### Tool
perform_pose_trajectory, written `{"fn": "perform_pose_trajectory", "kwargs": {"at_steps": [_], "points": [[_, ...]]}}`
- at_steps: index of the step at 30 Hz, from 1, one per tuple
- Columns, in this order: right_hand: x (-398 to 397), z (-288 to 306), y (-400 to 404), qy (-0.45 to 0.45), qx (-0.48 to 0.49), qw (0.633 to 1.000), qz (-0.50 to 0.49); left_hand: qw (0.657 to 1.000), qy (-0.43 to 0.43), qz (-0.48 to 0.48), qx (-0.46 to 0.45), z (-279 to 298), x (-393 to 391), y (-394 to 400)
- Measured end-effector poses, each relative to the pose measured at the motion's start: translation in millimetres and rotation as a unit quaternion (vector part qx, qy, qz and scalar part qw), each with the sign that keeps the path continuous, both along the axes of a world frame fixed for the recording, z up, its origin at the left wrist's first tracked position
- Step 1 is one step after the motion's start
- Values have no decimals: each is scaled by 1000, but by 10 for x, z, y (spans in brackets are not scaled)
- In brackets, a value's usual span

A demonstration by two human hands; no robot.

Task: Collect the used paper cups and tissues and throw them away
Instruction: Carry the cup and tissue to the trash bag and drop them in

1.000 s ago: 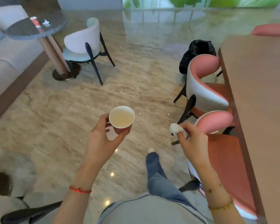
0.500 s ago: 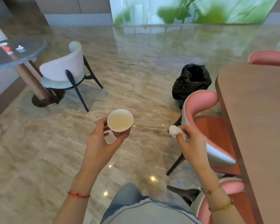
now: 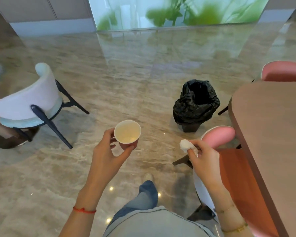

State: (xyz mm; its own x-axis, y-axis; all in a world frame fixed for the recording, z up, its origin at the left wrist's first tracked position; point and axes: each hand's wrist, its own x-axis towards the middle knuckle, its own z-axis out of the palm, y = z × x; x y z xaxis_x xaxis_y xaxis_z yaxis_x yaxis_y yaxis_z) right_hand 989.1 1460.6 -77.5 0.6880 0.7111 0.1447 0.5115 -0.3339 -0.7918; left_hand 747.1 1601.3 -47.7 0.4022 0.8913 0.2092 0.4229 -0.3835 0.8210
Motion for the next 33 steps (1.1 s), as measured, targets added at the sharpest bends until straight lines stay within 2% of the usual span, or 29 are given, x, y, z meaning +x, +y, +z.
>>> {"fn": "perform_pose_trajectory", "kwargs": {"at_steps": [6, 12, 21, 33], "points": [[933, 222, 1314, -29, 39, 998, -50, 998, -8, -60, 5, 213, 1051, 1482], [1753, 200, 2139, -28, 39, 991, -122, 991, -12, -130, -5, 291, 2112, 2581], [3047, -297, 3064, -17, 0, 985, -171, 976, 14, -209, -55, -135, 3796, 3787], [5549, -659, 4325, 79, -79, 968, -225, 948, 84, -292, -97, -664, 6814, 5013]]}}
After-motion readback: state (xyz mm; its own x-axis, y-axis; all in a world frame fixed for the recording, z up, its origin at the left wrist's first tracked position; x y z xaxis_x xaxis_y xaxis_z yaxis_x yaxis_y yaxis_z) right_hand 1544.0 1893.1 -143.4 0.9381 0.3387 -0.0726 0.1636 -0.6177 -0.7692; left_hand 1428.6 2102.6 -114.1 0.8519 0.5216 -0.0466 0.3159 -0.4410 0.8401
